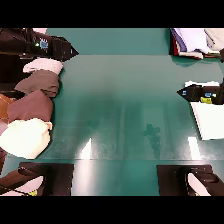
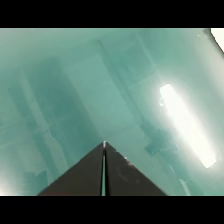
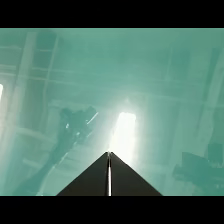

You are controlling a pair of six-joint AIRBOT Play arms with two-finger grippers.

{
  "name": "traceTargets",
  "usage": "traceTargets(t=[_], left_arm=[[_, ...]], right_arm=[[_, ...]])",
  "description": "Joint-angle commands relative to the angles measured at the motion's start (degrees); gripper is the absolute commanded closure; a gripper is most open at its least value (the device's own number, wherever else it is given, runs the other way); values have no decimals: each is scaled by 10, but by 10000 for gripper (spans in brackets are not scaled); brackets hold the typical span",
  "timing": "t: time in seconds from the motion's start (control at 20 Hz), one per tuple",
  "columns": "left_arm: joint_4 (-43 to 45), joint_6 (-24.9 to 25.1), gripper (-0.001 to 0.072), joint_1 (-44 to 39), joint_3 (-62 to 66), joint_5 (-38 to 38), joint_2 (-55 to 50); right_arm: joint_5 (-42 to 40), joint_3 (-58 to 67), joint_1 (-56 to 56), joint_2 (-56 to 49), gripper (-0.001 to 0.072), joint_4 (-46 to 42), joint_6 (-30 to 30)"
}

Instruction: Fold the shirts.

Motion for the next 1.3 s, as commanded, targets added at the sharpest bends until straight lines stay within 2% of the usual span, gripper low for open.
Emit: traceTargets(t=[0.0,0.55,0.7,0.75,0.8,0.85,1.0,1.05,1.25], left_arm=[[0,0,682,0,0,0,0],[0,0,681,0,0,0,0],[4,1,678,0,0,49,0],[32,2,448,1,0,66,0],[75,-9,153,2,0,78,-3],[136,-39,82,2,0,88,-8],[341,-123,81,6,0,90,-47],[369,-136,80,20,0,94,-68],[370,-136,80,97,0,133,-167]], right_arm=[[-5,1,1,0,698,0,0],[-5,1,1,0,698,0,0],[-5,1,1,0,698,0,0],[-9,1,1,0,699,0,0],[-12,1,1,0,698,0,0],[-16,1,1,0,698,0,0],[-15,1,1,0,699,0,0],[-15,1,1,0,698,0,0],[-14,1,2,1,698,0,0]])
